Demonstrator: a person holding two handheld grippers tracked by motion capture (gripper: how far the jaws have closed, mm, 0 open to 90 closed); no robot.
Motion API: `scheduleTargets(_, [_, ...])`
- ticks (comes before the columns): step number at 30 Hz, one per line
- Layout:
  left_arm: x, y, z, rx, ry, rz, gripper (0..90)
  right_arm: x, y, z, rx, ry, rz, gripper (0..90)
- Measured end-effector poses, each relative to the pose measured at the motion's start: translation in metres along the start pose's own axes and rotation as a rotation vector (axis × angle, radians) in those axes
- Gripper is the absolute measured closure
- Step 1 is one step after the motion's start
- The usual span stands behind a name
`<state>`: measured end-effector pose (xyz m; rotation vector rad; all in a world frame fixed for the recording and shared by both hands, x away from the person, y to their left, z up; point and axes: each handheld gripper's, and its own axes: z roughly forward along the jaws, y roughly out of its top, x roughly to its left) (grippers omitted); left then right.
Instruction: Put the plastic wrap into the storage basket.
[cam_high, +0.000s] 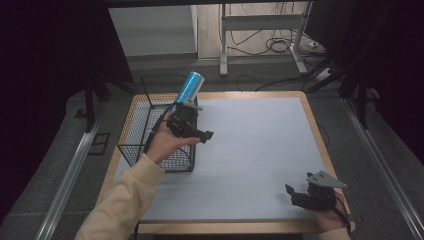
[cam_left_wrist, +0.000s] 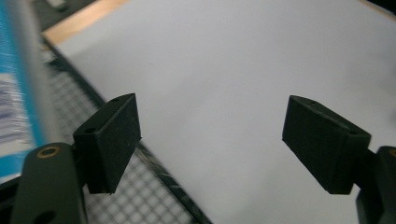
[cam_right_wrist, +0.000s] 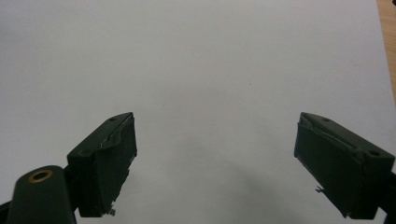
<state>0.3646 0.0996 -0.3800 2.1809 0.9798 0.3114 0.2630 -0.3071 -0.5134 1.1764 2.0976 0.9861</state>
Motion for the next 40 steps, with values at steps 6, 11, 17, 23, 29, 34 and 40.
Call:
scheduleTargets(6, [-0.023, -0.03, -0.001, -0.038, -0.062, 0.023, 19.6, -0.001, 0.0, -0.001, -0.012, 0.002, -0.002, 13.5])
scheduleTargets(11, [-0.038, -0.056, -0.001, -0.043, -0.108, 0.045, 19.8, -0.001, 0.001, -0.001, -0.012, 0.001, 0.0, 13.6])
scheduleTargets(17, [-0.05, -0.089, 0.004, -0.041, -0.086, 0.053, 20.0, 0.0, 0.0, 0.0, -0.011, 0.002, 0.003, 13.5])
scheduleTargets(23, [-0.055, -0.122, 0.015, -0.026, -0.084, 0.021, 19.3, 0.003, 0.001, 0.001, -0.019, 0.01, -0.011, 13.6])
scheduleTargets(29, [-0.055, -0.128, 0.02, -0.013, -0.085, 0.011, 18.8, 0.002, 0.002, 0.002, -0.029, 0.01, -0.02, 13.6])
scheduleTargets(34, [-0.054, -0.128, 0.02, -0.009, -0.091, 0.011, 18.8, 0.002, 0.002, 0.001, -0.042, 0.015, -0.026, 13.5])
scheduleTargets(40, [-0.05, -0.131, 0.022, -0.007, -0.09, -0.005, 18.8, 0.003, 0.003, 0.002, -0.047, 0.022, -0.032, 13.5])
